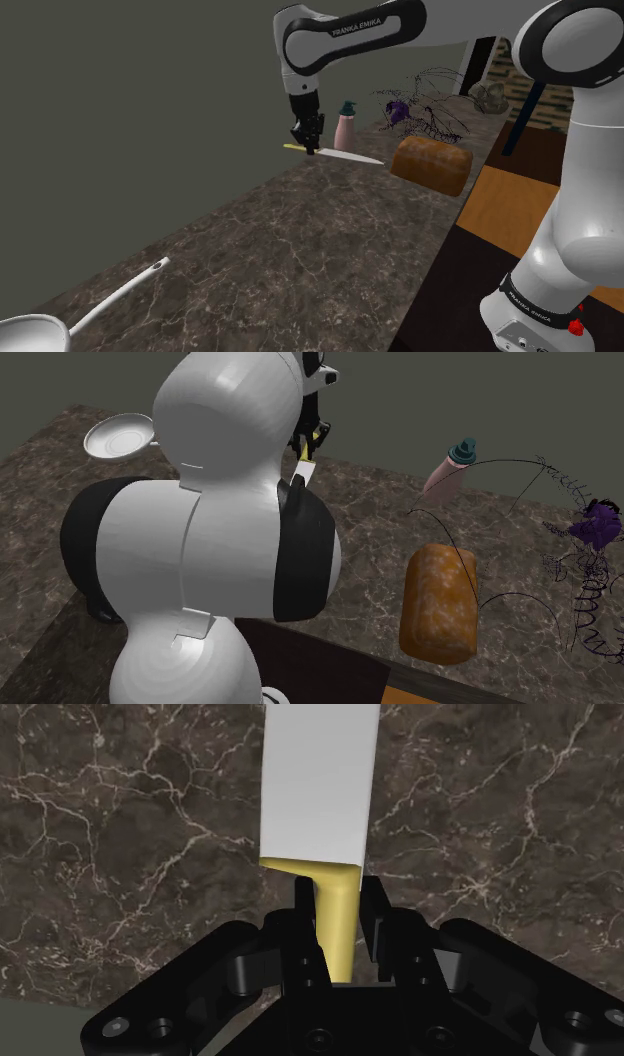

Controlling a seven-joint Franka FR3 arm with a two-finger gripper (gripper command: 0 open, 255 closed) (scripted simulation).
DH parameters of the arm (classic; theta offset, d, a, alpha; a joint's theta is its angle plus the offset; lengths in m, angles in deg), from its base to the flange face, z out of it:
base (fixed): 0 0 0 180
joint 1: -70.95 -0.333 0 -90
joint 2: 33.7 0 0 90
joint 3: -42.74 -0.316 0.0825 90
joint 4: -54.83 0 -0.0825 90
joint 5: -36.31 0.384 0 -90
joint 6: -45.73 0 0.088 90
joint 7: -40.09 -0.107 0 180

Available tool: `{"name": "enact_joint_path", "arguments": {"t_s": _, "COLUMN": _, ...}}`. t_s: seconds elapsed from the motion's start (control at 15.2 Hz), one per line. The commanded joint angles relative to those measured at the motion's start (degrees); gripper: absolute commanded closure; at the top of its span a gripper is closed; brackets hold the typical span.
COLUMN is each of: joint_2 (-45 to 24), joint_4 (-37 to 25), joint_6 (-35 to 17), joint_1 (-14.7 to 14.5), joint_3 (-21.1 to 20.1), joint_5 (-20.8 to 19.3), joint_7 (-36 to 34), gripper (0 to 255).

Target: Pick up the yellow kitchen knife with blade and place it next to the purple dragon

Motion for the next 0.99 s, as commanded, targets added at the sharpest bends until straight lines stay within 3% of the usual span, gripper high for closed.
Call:
{"name": "enact_joint_path", "arguments": {"t_s": 0.0, "joint_2": 0.19, "joint_4": -1.19, "joint_6": 1.41, "joint_1": -0.05, "joint_3": -0.04, "joint_5": 0.05, "joint_7": 0.06, "gripper": 255}}
{"name": "enact_joint_path", "arguments": {"t_s": 0.92, "joint_2": -1.00, "joint_4": -13.74, "joint_6": 12.75, "joint_1": -0.56, "joint_3": -0.14, "joint_5": -0.11, "joint_7": 0.61, "gripper": 255}}
